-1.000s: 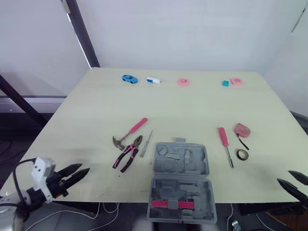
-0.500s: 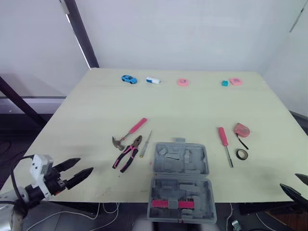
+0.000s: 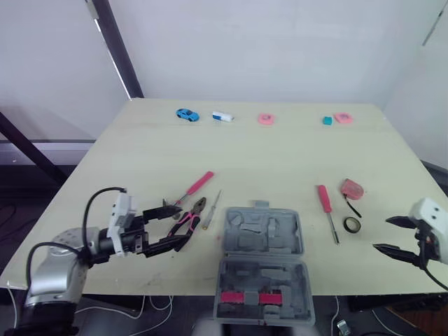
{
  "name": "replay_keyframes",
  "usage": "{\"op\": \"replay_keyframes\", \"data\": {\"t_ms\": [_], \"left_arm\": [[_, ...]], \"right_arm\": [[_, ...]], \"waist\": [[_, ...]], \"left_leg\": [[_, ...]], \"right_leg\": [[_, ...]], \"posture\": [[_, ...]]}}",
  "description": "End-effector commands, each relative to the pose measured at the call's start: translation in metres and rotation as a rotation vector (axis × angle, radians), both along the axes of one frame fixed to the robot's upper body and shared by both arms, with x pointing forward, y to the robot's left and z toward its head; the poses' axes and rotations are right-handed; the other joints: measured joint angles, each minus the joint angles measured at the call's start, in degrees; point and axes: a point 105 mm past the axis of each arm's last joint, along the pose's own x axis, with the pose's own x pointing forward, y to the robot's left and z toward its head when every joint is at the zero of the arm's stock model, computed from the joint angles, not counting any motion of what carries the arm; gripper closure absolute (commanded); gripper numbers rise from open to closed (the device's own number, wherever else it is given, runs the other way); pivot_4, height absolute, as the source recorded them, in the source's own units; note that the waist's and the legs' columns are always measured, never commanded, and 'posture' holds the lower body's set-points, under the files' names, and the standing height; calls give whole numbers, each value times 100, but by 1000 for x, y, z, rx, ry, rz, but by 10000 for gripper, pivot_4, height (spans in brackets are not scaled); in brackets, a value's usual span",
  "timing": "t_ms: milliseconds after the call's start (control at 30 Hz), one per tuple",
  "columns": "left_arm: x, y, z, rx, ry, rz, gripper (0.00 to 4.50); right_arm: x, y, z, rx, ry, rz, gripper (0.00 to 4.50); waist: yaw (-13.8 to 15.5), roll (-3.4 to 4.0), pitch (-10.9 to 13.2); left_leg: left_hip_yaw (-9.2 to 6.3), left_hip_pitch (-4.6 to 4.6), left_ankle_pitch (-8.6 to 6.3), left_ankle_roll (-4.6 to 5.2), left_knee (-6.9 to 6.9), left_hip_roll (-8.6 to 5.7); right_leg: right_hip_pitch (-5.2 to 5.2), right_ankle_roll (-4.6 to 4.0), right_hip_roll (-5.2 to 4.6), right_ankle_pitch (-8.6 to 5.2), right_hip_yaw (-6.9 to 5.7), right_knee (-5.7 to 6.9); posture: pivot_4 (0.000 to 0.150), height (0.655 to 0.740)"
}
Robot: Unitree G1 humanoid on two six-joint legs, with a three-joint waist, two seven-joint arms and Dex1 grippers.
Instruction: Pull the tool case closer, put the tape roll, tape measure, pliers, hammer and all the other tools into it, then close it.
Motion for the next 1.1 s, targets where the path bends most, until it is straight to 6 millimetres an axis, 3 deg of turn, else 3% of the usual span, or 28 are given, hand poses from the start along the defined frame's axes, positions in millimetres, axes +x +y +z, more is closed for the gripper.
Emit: {"op": "replay_keyframes", "data": {"t_ms": [33,233,467,833,967,1000,1033,1100], "left_arm": [[-3,-24,10,7,-65,-146,671],[-5,-56,25,11,-108,-304,671],[-13,-84,52,9,-200,-394,671],[-18,-90,54,4,-237,-385,671],[-18,-90,55,-17,-264,-380,0],[-18,-90,54,-16,-262,-382,0],[-19,-89,52,-14,-262,-384,0],[-17,-89,48,-3,-274,-382,0]], "right_arm": [[9,5,-1,-150,44,100,0],[32,7,-10,-386,73,250,0],[50,21,-27,-546,139,385,0],[59,31,-42,-565,156,426,0],[69,25,-45,-573,158,394,12838],[72,25,-44,-571,153,390,17082],[74,24,-43,-567,148,384,24260],[76,24,-42,-567,149,384,31425]], "waist": [[0,1,1],[-1,3,4],[-25,4,6],[-103,6,7],[-124,6,8],[-126,6,8],[-127,6,8],[-135,7,8]], "left_leg": [[1,0,0,0,1,0],[4,-4,0,0,4,-2],[2,-4,0,0,5,-1],[1,-5,1,0,6,-2],[2,-4,1,0,8,-2],[2,-4,1,0,8,-2],[2,-4,1,0,8,-2],[3,-4,1,0,8,-2]], "right_leg": [[-1,0,0,0,0,0],[-1,2,0,-1,1,-3],[-1,22,2,10,0,-2],[-1,22,2,11,0,0],[-1,22,2,11,1,0],[-1,22,2,11,1,0],[-1,23,2,11,1,1],[-1,23,2,12,2,1]], "posture": [[1500,7400],[1500,7400],[1500,7400],[1500,7400],[1500,7400],[1500,7400],[1500,7400],[1500,7400]]}}
